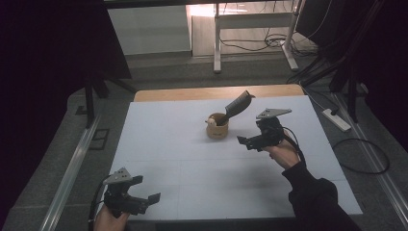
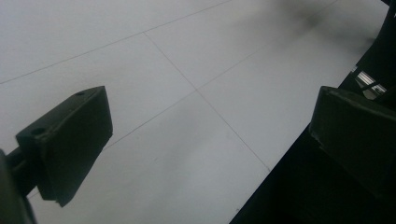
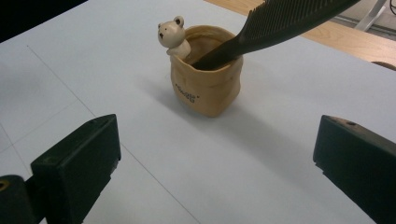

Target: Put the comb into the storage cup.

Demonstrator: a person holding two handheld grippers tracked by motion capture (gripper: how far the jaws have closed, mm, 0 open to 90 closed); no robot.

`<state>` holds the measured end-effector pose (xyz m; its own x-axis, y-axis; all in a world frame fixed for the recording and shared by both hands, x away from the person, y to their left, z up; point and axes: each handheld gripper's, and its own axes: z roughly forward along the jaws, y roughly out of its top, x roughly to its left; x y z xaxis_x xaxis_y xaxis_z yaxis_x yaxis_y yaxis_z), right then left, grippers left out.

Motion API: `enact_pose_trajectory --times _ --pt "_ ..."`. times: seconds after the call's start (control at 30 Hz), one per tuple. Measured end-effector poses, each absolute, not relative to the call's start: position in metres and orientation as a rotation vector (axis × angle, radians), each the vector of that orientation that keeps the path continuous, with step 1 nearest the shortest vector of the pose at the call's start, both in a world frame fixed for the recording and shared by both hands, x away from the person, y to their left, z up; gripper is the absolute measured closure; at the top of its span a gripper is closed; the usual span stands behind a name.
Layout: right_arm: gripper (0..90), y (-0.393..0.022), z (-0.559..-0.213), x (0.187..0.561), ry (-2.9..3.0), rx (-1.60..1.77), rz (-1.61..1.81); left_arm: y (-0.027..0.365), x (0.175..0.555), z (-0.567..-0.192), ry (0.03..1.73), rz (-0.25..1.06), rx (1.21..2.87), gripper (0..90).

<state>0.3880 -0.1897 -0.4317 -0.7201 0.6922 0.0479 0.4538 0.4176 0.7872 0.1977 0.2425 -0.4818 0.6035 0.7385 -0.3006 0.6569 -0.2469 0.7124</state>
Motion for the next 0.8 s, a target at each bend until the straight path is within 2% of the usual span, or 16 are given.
enact_pose_trajectory --times 0.8 --pt "1.2 -0.2 -0.436 0.37 2.42 1.005 1.134 0.242 0.197 -0.482 1.106 0.121 1.971 0.0"
